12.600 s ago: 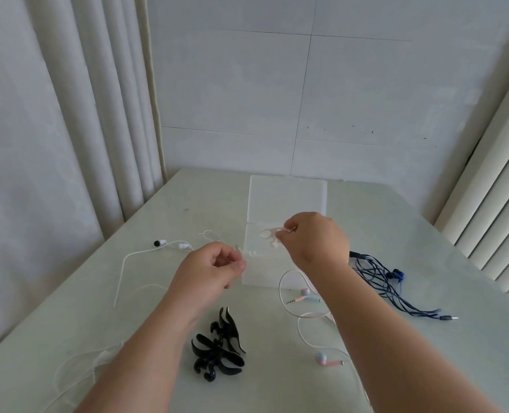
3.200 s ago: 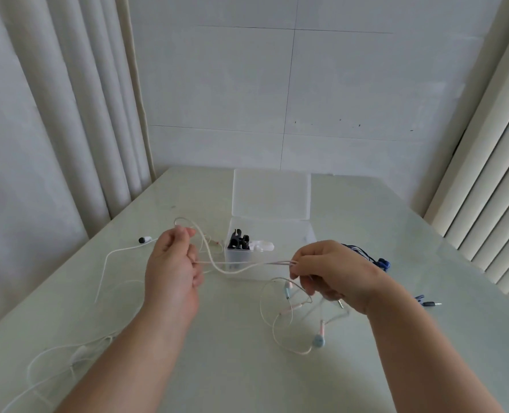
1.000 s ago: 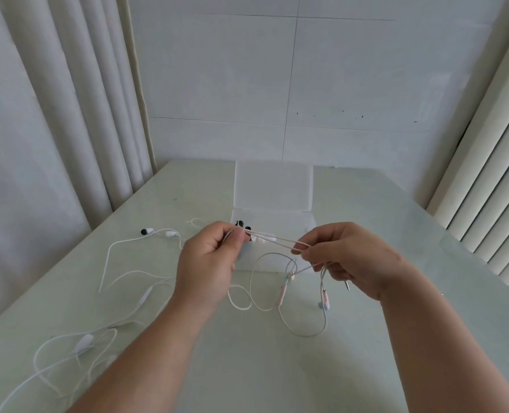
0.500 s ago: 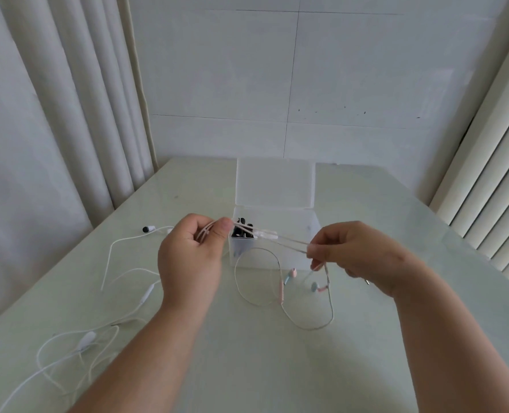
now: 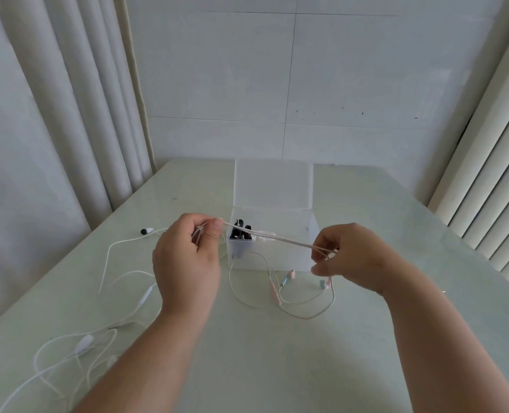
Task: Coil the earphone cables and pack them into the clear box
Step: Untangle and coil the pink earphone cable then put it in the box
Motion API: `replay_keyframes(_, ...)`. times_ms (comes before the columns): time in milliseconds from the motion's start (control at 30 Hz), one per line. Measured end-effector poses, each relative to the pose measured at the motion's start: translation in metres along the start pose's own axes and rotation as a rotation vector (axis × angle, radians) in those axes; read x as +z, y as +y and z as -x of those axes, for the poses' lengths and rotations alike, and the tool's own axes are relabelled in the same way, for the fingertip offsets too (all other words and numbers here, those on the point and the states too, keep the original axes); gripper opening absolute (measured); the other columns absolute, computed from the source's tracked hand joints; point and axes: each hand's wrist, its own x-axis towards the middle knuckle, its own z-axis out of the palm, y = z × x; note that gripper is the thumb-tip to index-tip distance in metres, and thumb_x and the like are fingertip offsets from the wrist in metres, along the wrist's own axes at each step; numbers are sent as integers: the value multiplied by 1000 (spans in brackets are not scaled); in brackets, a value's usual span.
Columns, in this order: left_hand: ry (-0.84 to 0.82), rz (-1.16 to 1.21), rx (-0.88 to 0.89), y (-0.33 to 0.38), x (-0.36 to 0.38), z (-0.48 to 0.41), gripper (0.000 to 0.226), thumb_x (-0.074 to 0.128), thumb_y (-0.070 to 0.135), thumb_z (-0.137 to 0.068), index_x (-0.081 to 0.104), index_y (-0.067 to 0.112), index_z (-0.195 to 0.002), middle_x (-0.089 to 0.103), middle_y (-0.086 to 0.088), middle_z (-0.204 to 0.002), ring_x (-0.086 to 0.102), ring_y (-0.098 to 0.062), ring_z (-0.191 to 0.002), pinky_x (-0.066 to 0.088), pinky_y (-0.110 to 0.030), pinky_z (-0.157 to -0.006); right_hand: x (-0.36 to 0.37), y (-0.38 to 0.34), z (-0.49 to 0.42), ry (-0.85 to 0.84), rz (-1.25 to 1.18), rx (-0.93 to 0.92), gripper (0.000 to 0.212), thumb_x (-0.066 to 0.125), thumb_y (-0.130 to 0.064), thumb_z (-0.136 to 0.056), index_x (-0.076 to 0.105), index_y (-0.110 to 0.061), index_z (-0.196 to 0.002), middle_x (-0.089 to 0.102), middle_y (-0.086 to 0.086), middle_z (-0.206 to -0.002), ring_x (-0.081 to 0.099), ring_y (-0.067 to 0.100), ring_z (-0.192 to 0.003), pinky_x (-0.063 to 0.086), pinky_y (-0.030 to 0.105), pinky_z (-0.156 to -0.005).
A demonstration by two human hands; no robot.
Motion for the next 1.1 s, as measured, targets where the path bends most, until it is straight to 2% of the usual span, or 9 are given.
replay_keyframes(67, 2, 15, -60, -1, 0, -1, 15, 62, 32, -92, 58, 27, -79, 60, 14, -67, 56, -5, -67, 38, -29, -59, -2, 1, 1, -59, -156, 15, 9, 80, -29, -74, 71, -27, -73, 56, -15, -54, 48, 3, -47, 36, 16, -48)
replay_keyframes(133, 2, 19, -99, -3, 0, -2, 15, 61, 31, -93, 58, 26, -79, 60, 13, -67, 56, -2, -68, 37, -26, -59, -4, 1, 1, -141, -394, 63, 3, 73, -20, -78, 75, -21, -79, 53, -7, -58, 42, 9, -48, 34, 19, -45)
replay_keyframes(233, 19, 30, -128, -3, -1, -3, 14, 60, 32, -93, 58, 24, -81, 59, 14, -67, 56, 2, -67, 37, -20, -59, -4, 1, -2, -139, -570, 74, 34, 51, -7, -60, 78, -15, -80, 62, 3, -68, 45, 12, -54, 34, 20, -44)
replay_keyframes(300, 35, 40, -135, -1, -2, -3, 15, 60, 31, -93, 57, 25, -80, 58, 15, -67, 55, 6, -68, 36, -13, -59, -2, -1, -2, -87, -563, 52, 41, 44, -5, -59, 78, -18, -78, 69, 0, -70, 50, 13, -57, 36, 21, -46)
replay_keyframes(467, 92, 62, -129, 2, -4, -4, 14, 59, 28, -94, 55, 23, -81, 56, 16, -66, 53, 12, -67, 34, -5, -57, 2, -3, -3, 18, -437, -27, 44, 52, 8, -77, 75, -26, -90, 77, -10, -83, 68, 3, -64, 42, 14, -47)
replay_keyframes(633, 100, 69, -120, 3, -4, -4, 14, 59, 28, -94, 55, 23, -82, 56, 16, -67, 54, 12, -67, 34, -4, -58, 0, -4, -3, 22, -506, -29, 47, 44, -6, -58, 73, -21, -92, 78, -6, -88, 61, 3, -61, 39, 16, -47)
replay_keyframes(800, 82, 73, -94, 2, -5, -4, 15, 61, 28, -93, 57, 25, -79, 57, 15, -64, 54, 8, -66, 35, -6, -58, 3, -5, -4, 70, -405, -11, 42, 44, 8, -72, 70, -22, -87, 77, -9, -80, 61, -1, -58, 44, 12, -53)
replay_keyframes(967, 29, 131, -66, 1, -2, -2, 14, 59, 28, -94, 58, 30, -80, 62, 18, -67, 58, 11, -70, 36, -4, -60, 10, -5, -7, 116, -265, 10, 24, 59, -6, -81, 70, -27, -77, 75, -14, -73, 58, -2, -55, 44, 20, -55)
replay_keyframes(1100, -102, 348, -73, 1, 2, -3, 14, 50, 30, -95, 58, 33, -84, 72, 14, -80, 66, -1, -77, 45, -12, -68, 19, -7, -9, 188, -230, -50, 14, 63, -25, -89, 67, -31, -76, 72, -18, -67, 46, -1, -40, 35, 12, -42)
